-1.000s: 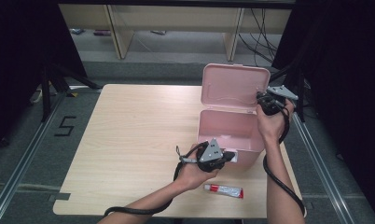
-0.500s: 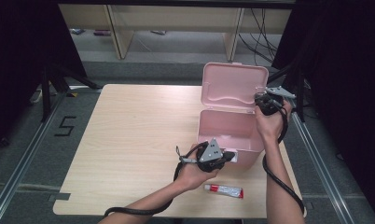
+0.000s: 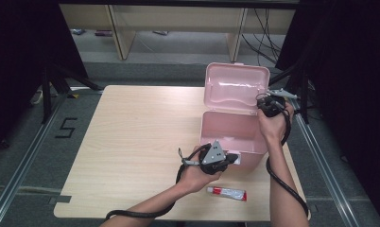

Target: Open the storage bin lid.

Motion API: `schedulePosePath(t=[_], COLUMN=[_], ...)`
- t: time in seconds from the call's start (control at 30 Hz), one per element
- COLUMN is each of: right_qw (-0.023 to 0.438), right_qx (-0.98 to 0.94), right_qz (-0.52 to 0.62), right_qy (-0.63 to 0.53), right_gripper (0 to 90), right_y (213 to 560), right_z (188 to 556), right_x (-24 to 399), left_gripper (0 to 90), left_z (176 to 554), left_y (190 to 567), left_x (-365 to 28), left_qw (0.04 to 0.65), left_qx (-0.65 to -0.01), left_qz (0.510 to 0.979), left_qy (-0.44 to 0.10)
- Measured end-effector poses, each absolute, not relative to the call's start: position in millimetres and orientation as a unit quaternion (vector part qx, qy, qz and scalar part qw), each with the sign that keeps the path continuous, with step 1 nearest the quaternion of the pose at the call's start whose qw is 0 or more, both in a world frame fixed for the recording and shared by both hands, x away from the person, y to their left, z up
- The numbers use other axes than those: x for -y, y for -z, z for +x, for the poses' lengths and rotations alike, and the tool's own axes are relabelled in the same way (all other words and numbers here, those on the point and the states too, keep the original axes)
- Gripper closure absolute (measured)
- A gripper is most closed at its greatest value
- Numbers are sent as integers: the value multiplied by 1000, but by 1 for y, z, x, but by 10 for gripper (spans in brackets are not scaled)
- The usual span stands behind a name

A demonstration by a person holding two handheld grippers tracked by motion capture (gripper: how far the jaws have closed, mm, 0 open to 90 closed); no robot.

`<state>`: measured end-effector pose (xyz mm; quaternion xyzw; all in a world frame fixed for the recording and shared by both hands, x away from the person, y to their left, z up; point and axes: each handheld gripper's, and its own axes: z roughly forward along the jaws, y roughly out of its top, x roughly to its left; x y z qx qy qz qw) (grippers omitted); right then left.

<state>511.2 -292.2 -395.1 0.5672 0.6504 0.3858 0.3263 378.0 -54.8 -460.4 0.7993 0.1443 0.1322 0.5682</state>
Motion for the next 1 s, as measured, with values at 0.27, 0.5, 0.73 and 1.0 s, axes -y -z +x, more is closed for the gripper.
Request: schedulePosePath(t=[0.27, 0.5, 0.73, 1.0], right_qw=[313, 306, 303, 292], right_qx=[-645, -657, -671, -675], right_qz=[581, 579, 564, 563], right_qy=[-385, -373, -373, -376], right_gripper=[900, 900, 877, 855], right_y=[397, 397, 394, 392], right_z=[510, 510, 506, 499], right_x=[290, 291, 290, 288], left_gripper=[891, 891, 891, 891], left_z=[378, 378, 378, 378], left_y=[460, 460, 460, 460], left_x=[55, 55, 55, 55], left_qw=[569, 569, 567, 569], left_qx=[-145, -146, -145, -147], left_qz=[799, 799, 800, 799], left_qy=[-131, -131, -131, -130])
